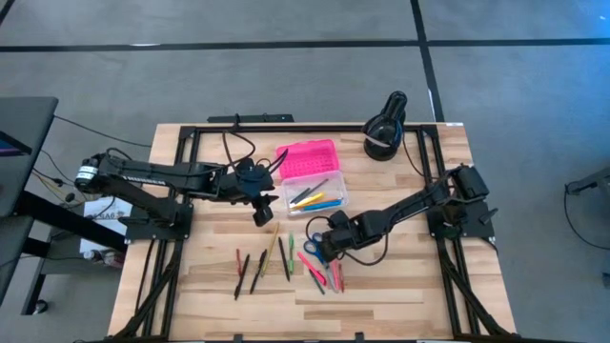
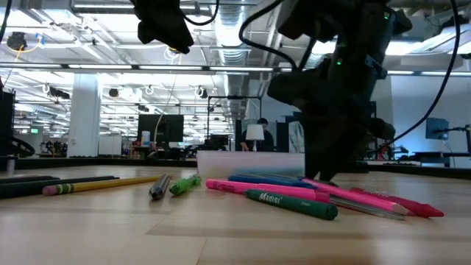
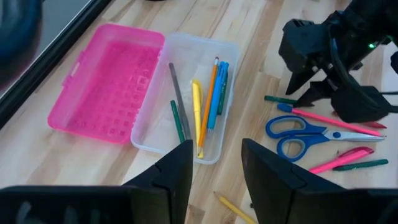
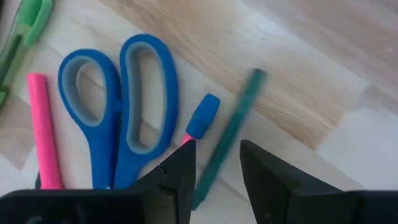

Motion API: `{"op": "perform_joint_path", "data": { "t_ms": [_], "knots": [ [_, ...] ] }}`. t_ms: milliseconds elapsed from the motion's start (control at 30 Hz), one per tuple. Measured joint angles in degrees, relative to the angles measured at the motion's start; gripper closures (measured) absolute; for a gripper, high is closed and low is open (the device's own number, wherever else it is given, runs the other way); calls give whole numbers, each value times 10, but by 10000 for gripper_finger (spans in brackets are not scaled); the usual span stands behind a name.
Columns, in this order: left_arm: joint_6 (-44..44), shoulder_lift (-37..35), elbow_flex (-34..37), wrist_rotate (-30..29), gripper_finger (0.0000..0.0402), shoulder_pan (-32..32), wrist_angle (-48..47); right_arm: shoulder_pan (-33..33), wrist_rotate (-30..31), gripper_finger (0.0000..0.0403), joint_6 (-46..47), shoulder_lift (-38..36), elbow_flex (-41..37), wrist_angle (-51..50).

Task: Pick & place school supplies into a supply box
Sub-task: Put the green crayon into the pink supply box

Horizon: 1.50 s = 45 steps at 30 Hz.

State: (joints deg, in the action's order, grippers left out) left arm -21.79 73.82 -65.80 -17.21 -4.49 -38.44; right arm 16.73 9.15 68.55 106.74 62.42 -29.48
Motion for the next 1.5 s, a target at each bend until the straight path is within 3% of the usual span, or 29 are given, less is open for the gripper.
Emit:
{"op": "perform_joint_path", "data": {
  "t_ms": [433, 1100, 1500],
  "knots": [
    [0, 0, 0, -1, 272, 0, -7, 0, -2, 290, 24, 3, 1, -52],
    [0, 0, 0, -12, 272, 0, -10, 0, -22, 393, -1, 3, 1, -95],
    [0, 0, 0, -14, 272, 0, -13, 4, -57, 400, -17, 3, 3, -115]
  ]
}}
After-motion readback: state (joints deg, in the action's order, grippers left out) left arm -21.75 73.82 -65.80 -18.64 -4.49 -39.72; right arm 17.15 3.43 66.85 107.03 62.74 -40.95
